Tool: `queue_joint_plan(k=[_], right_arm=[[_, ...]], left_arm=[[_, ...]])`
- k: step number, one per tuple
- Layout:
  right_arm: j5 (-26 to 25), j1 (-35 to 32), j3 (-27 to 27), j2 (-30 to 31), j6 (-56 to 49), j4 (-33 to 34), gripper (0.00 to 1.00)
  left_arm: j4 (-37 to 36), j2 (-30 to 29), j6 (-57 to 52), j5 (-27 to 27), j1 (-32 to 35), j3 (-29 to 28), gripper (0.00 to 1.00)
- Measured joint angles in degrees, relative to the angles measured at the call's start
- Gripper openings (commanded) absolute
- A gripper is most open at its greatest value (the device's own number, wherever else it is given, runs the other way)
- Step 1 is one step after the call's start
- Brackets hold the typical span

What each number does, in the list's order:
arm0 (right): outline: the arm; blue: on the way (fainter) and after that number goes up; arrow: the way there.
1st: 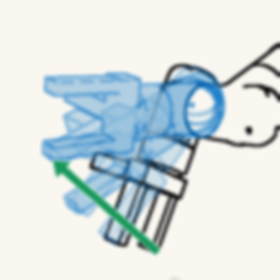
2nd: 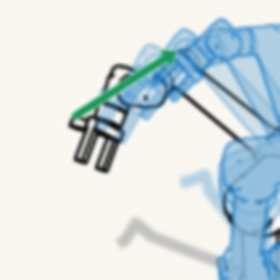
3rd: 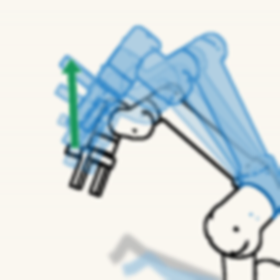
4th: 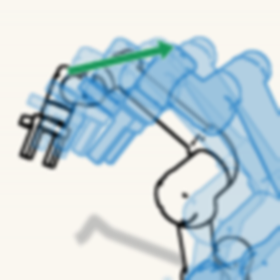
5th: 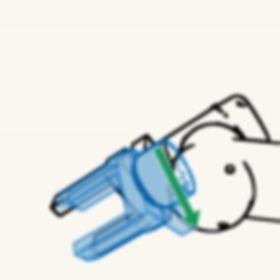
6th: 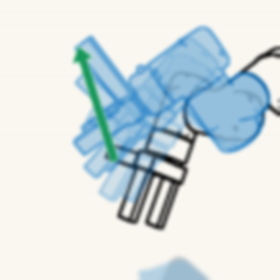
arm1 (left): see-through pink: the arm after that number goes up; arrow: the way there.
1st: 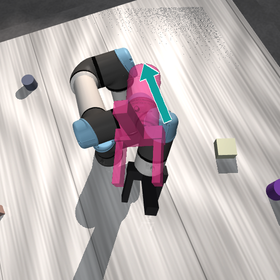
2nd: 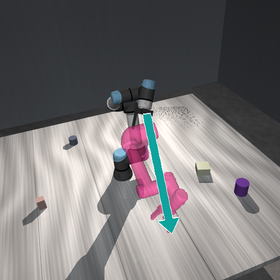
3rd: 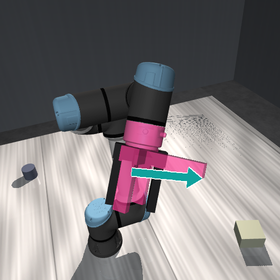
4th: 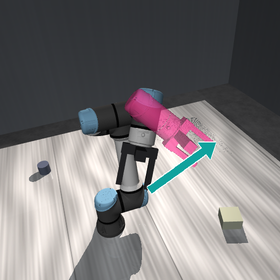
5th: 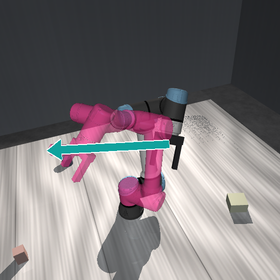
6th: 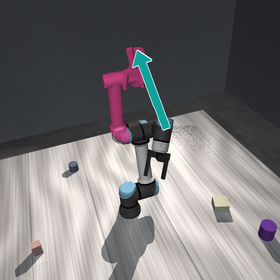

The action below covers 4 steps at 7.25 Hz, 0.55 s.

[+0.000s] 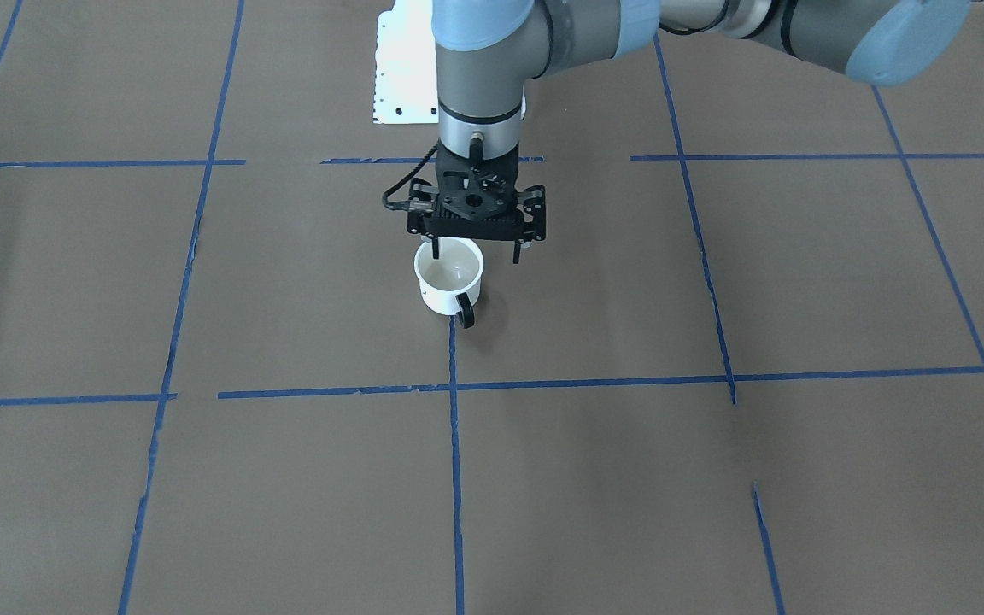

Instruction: Flip mug

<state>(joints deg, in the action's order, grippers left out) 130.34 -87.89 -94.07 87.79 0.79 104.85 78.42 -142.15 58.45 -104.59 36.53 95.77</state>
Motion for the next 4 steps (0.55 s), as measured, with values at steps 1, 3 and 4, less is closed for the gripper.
queue_joint_plan(k=[1,3,4], right_arm=[[0.00,0.00,0.01,0.01,0.00,0.00,1.00],[0.00,0.00,0.02,0.01,0.00,0.00,1.00],[0.00,0.00,0.02,0.01,0.00,0.00,1.00]], left_arm=[[-0.25,2.63,-3.68,-0.17,2.52,2.51,1.00],[0.28,10.01,-15.48,-2.94,8.69,6.63,1.00],[1.39,14.07,-22.63,-5.47,12.70,7.92,1.00]])
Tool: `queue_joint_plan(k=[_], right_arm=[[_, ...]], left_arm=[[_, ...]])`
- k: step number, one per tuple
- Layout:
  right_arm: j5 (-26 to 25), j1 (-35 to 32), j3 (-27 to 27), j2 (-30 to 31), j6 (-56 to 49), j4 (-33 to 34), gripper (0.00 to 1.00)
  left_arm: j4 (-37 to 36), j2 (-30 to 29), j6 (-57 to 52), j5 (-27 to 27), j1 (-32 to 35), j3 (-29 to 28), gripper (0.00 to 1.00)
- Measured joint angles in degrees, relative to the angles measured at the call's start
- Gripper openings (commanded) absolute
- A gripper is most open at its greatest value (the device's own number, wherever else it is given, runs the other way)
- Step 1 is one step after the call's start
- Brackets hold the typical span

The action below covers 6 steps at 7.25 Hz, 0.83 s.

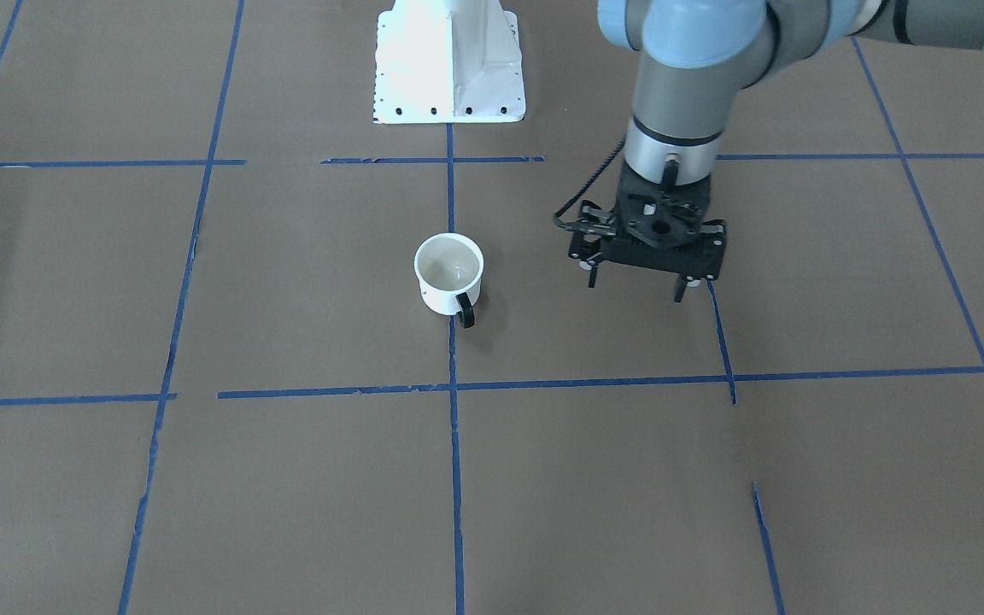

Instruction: Flip mug

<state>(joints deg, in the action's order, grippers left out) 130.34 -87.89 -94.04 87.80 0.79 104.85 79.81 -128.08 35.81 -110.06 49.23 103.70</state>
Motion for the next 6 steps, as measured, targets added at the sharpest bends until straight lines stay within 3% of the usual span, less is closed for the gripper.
queue_joint_plan(k=[2,4,6], right_arm=[[0.00,0.00,0.00,0.00,-0.02,0.00,1.00],[0.00,-0.01,0.00,0.00,-0.02,0.00,1.00],[0.00,0.00,0.00,0.00,-0.04,0.00,1.00]], left_arm=[[7.25,10.12,-11.79,-5.34,8.01,0.65,1.00],[17.16,19.22,-18.43,-7.27,14.02,-0.86,1.00],[21.89,24.13,-24.46,-12.02,20.15,-5.15,1.00]])
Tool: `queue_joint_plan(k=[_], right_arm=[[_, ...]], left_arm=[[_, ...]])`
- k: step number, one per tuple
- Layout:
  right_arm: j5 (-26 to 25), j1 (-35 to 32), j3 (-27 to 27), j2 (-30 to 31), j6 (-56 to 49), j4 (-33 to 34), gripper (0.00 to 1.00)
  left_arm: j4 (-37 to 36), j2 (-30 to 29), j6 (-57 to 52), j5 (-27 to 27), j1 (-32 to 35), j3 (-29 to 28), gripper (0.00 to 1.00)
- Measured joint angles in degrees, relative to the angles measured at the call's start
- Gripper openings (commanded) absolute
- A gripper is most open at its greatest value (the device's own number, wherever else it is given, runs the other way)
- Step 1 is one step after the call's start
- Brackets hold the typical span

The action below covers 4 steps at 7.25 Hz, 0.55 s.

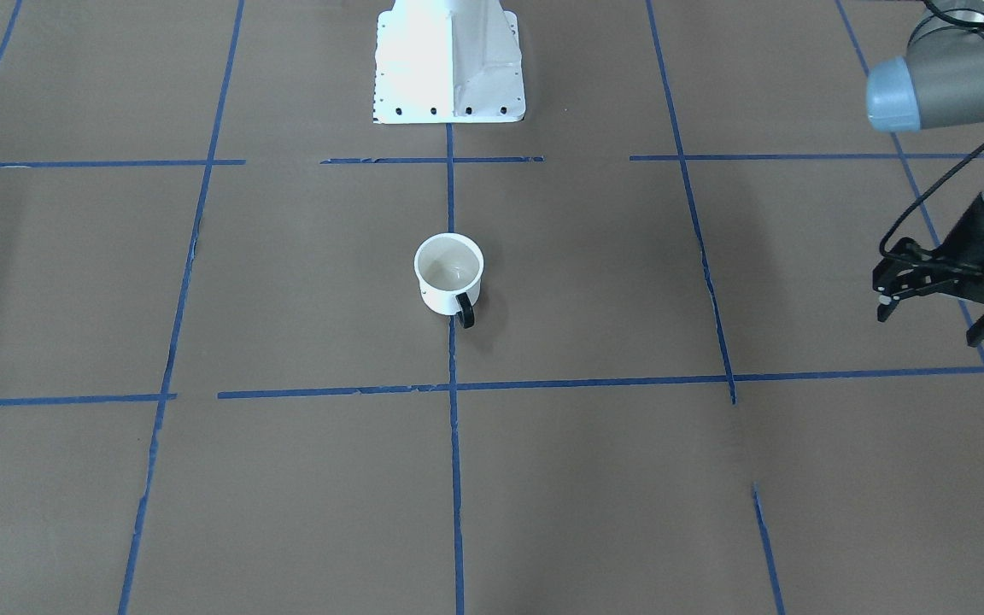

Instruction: Flip mug

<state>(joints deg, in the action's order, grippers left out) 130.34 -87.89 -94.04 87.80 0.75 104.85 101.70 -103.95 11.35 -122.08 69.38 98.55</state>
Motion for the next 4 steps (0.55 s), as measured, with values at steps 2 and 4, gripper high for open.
queue_joint_plan(k=[2,4], right_arm=[[0.00,0.00,0.00,0.00,0.02,0.00,1.00],[0.00,0.00,0.00,0.00,-0.02,0.00,1.00]], left_arm=[[0.68,4.48,-3.66,-3.88,4.72,-3.80,1.00],[0.35,7.85,-14.29,-4.88,12.00,-10.10,1.00]])
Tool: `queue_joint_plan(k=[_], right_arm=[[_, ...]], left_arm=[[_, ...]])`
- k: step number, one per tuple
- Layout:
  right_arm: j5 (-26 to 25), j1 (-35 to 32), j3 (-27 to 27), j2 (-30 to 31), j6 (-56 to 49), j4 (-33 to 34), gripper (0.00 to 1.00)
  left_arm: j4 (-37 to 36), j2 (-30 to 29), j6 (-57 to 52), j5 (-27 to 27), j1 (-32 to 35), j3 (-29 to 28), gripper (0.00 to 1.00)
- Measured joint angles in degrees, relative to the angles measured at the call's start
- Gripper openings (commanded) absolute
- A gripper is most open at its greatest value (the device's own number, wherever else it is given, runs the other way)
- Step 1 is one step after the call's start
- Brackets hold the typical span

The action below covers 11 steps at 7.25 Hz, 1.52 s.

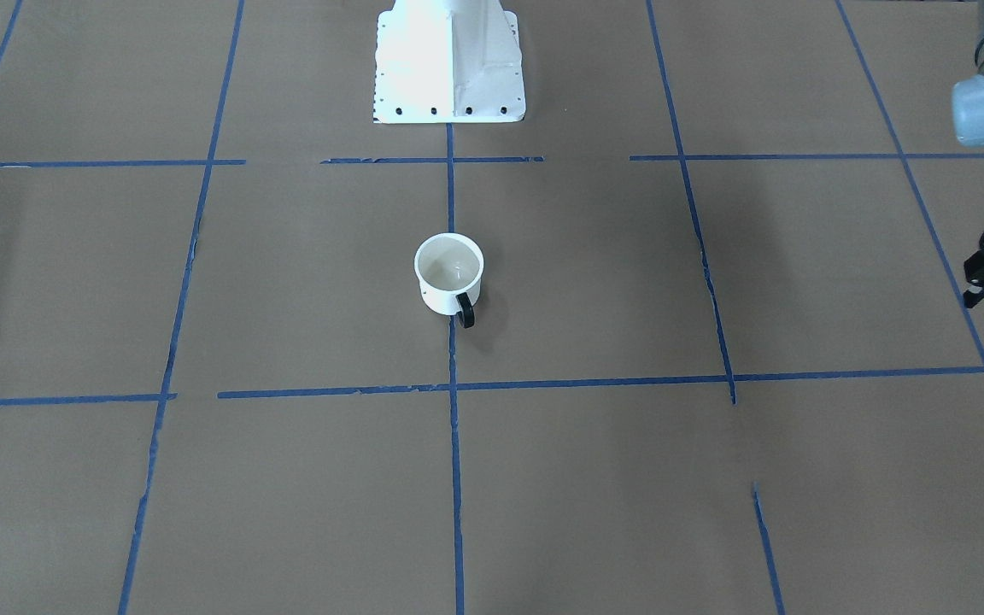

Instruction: Flip mug

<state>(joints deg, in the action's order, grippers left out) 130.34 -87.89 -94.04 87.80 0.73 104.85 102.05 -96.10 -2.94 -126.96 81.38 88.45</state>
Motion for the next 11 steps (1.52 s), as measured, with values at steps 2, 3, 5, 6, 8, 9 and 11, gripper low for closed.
queue_joint_plan(k=[2,3,5,6,8,9,11], right_arm=[[0.00,0.00,0.00,0.00,0.03,0.00,1.00],[0.00,0.00,0.00,0.00,0.02,0.00,1.00],[0.00,0.00,0.00,0.00,0.05,0.00,1.00],[0.00,0.00,0.00,0.00,0.06,0.00,1.00],[0.00,0.00,0.00,0.00,0.03,0.00,1.00],[0.00,0.00,0.00,0.00,0.04,0.00,1.00],[0.00,0.00,0.00,-0.02,0.06,0.00,1.00]], left_arm=[[-2.39,1.89,-3.95,-1.85,3.75,-3.23,1.00],[-5.18,2.31,-4.27,-3.86,4.75,-2.94,1.00],[-11.85,2.79,-4.38,-5.51,5.55,0.84,1.00],[-14.87,2.88,-4.44,-5.65,5.90,2.86,1.00],[-16.89,3.51,-4.81,-5.77,6.56,3.97,1.00],[-16.83,4.57,-5.00,-5.86,7.10,4.24,1.00],[-16.68,5.51,-5.13,-5.92,8.15,4.49,1.00]])
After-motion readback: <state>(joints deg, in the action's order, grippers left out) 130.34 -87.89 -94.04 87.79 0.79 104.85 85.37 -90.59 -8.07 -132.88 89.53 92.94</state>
